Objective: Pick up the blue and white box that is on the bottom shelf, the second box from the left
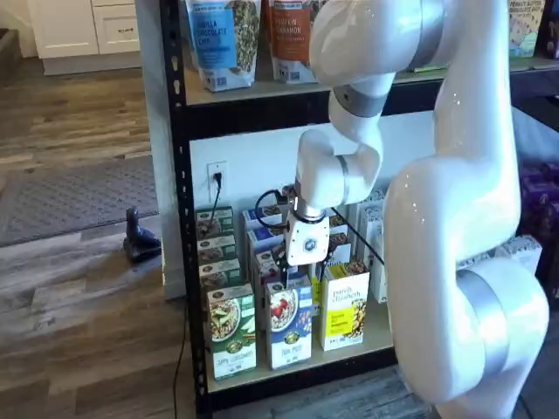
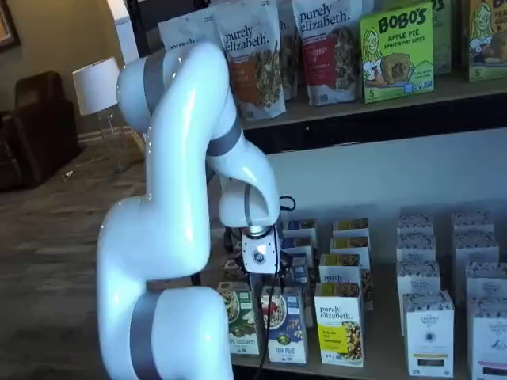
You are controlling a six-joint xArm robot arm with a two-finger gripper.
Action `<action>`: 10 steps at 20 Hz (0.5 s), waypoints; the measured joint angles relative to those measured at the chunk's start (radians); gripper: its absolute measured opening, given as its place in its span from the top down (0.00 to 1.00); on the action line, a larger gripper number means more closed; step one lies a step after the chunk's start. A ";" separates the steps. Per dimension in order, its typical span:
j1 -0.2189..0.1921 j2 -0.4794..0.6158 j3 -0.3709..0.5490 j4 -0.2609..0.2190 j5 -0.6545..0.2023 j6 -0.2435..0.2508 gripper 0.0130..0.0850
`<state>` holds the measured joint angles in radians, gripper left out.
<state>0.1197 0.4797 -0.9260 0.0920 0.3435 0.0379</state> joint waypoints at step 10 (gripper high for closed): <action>-0.003 0.120 -0.144 0.004 0.033 -0.005 0.00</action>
<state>0.1163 0.5996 -1.0701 0.0960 0.3766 0.0326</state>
